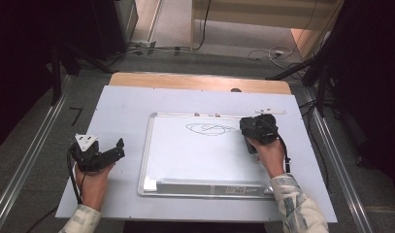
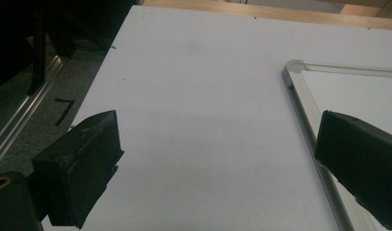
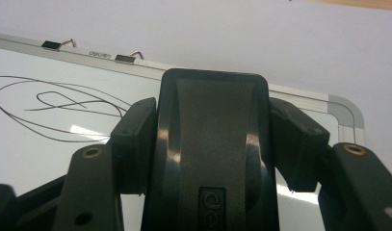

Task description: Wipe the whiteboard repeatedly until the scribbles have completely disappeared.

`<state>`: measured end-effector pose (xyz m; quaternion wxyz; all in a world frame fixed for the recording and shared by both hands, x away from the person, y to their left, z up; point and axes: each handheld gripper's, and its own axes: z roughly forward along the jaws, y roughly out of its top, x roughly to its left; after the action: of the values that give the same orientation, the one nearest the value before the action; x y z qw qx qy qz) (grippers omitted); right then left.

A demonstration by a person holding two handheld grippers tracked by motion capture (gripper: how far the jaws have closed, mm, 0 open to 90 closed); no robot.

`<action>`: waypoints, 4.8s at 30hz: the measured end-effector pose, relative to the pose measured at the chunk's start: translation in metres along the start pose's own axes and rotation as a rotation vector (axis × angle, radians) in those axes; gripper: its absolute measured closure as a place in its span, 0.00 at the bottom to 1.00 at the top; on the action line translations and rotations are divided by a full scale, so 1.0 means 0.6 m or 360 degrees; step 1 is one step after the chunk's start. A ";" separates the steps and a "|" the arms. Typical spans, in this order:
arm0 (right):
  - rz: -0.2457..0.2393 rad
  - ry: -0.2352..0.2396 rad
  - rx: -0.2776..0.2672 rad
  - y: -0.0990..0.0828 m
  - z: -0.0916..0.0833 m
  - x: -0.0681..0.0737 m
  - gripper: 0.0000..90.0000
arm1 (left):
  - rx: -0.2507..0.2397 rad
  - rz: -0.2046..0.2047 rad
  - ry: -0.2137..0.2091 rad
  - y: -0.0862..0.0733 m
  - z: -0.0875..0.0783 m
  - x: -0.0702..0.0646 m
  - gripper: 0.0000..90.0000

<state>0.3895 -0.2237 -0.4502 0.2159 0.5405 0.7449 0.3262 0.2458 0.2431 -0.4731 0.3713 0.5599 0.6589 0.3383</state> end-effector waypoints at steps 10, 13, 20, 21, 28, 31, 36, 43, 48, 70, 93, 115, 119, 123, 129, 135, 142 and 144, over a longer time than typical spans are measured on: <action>-0.0046 0.0002 0.0038 0.002 0.016 0.010 0.42 | 0.0003 0.0001 -0.0002 0.000 0.001 0.000 0.03; -0.0059 -0.0003 0.0058 0.003 0.024 0.013 0.42 | 0.0004 0.0002 -0.0003 0.000 0.002 0.000 0.03; -0.0068 -0.0009 0.0080 0.007 0.038 0.015 0.42 | 0.0010 0.0007 -0.0005 0.000 0.002 0.000 0.03; -0.0075 -0.0012 0.0090 0.008 0.042 0.016 0.42 | 0.0009 0.0004 -0.0005 0.000 0.002 0.000 0.03; -0.0088 -0.0013 0.0099 0.010 0.052 0.019 0.42 | 0.0004 0.0004 -0.0002 0.000 0.002 0.000 0.03; -0.0092 -0.0016 0.0111 0.011 0.058 0.020 0.42 | 0.0005 0.0003 -0.0004 0.000 0.002 0.000 0.03; -0.0093 -0.0026 0.0117 0.011 0.062 0.019 0.42 | 0.0005 0.0005 -0.0006 0.000 0.002 0.000 0.03; -0.0092 -0.0042 0.0157 0.009 0.072 0.017 0.42 | 0.0001 0.0003 -0.0007 0.001 0.002 0.000 0.03; -0.0106 -0.0056 0.0170 0.007 0.076 0.018 0.42 | 0.0000 -0.0001 -0.0006 0.001 0.001 0.000 0.03; -0.0090 0.0021 0.0136 0.004 0.079 0.029 0.43 | -0.0004 0.0004 -0.0016 0.002 0.000 -0.001 0.03; -0.0196 0.0200 0.0037 -0.007 0.083 0.028 0.43 | -0.0003 0.0003 -0.0014 0.001 0.000 -0.001 0.03; -0.0168 0.0190 0.0020 -0.005 0.085 0.014 0.43 | -0.0002 -0.0009 -0.0010 0.000 0.000 0.002 0.03; -0.0204 0.0183 0.0021 -0.007 0.085 0.024 0.43 | 0.0000 -0.0006 -0.0013 0.001 0.000 0.000 0.03; -0.0252 0.0209 0.0026 -0.009 0.083 0.039 0.43 | 0.0001 -0.0003 -0.0016 0.001 0.001 0.000 0.03; -0.0242 0.0180 0.0037 -0.009 0.081 0.031 0.43 | 0.0002 -0.0009 -0.0014 0.000 0.000 0.002 0.03; -0.0184 0.0117 0.0048 -0.010 0.077 0.008 0.43 | 0.0002 -0.0006 -0.0015 0.000 0.000 0.001 0.03; -0.0170 0.0111 0.0060 -0.010 0.075 0.007 0.43 | 0.0004 -0.0006 -0.0013 0.000 0.000 0.001 0.03; -0.0194 0.0117 0.0064 -0.010 0.075 0.017 0.43 | 0.0004 -0.0001 -0.0015 0.001 0.001 0.000 0.03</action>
<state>0.4126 -0.2041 -0.4856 0.1969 0.4860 0.7903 0.3170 0.2465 0.2429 -0.4732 0.3739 0.5619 0.6577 0.3347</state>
